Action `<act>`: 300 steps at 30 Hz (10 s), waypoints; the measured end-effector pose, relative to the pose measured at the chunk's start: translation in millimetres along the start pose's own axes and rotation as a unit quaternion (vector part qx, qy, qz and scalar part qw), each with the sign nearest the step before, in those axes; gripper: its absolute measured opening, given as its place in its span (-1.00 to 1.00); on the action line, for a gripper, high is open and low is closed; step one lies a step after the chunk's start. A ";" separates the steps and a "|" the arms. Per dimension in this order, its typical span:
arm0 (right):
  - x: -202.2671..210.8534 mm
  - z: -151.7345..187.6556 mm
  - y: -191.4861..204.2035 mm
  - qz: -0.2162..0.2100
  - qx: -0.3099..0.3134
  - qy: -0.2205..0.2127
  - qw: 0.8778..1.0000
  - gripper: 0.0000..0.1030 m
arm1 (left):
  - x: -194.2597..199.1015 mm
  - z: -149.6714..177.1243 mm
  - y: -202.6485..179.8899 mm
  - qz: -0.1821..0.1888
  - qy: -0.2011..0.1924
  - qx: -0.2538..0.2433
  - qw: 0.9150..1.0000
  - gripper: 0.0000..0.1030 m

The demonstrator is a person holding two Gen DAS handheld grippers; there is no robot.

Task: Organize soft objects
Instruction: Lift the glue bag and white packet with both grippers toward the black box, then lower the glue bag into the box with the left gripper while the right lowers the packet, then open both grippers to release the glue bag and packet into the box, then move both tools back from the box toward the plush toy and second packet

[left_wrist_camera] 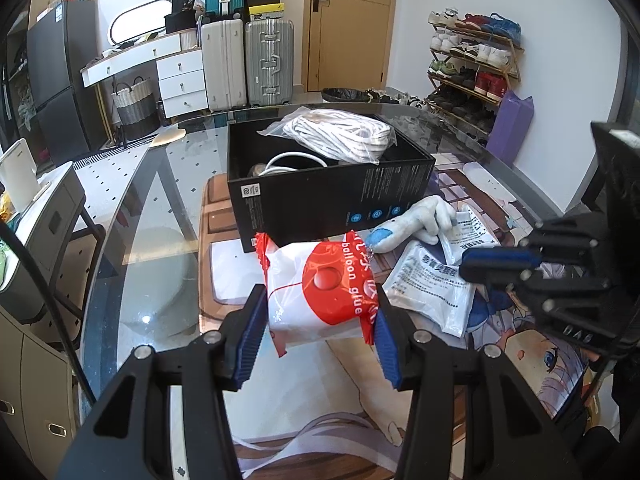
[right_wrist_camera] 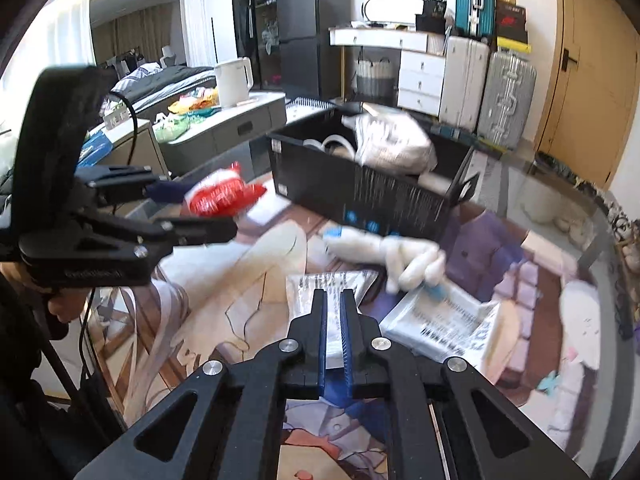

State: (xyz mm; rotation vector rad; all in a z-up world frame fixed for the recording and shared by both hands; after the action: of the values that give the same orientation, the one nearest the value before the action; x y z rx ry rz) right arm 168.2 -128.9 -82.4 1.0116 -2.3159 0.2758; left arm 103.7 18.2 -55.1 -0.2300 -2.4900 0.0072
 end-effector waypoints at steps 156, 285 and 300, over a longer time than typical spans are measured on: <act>-71.1 -127.5 -72.5 0.010 -0.026 -0.098 0.995 -0.39 | -80.8 -96.9 19.0 -0.019 -0.053 0.005 0.998 -0.05; 31.8 -31.6 -68.0 0.075 -0.066 -0.070 0.992 0.98 | -20.4 -51.5 -26.9 -0.033 -0.050 -0.003 0.998 1.00; 7.0 -0.4 -84.1 0.080 -0.086 -0.011 0.993 0.98 | -42.6 -32.3 -34.4 -0.023 -0.017 -0.009 1.000 1.00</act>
State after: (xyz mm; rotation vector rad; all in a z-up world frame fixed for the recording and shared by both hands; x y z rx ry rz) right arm 225.4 -190.9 -81.6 0.7502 -2.3972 0.1261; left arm 150.8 -24.5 -52.5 -0.1811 -2.5301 -0.0297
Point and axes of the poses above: each gripper's, at about its wrist camera, not at the fingertips, and x roughly against the way its jaws point, y to its left, z to its underside, the point moved 9 cm from there along -x, roughly the way its jaws point, and after that the axes turned 9 degrees about -y, right-handed, at the moved point
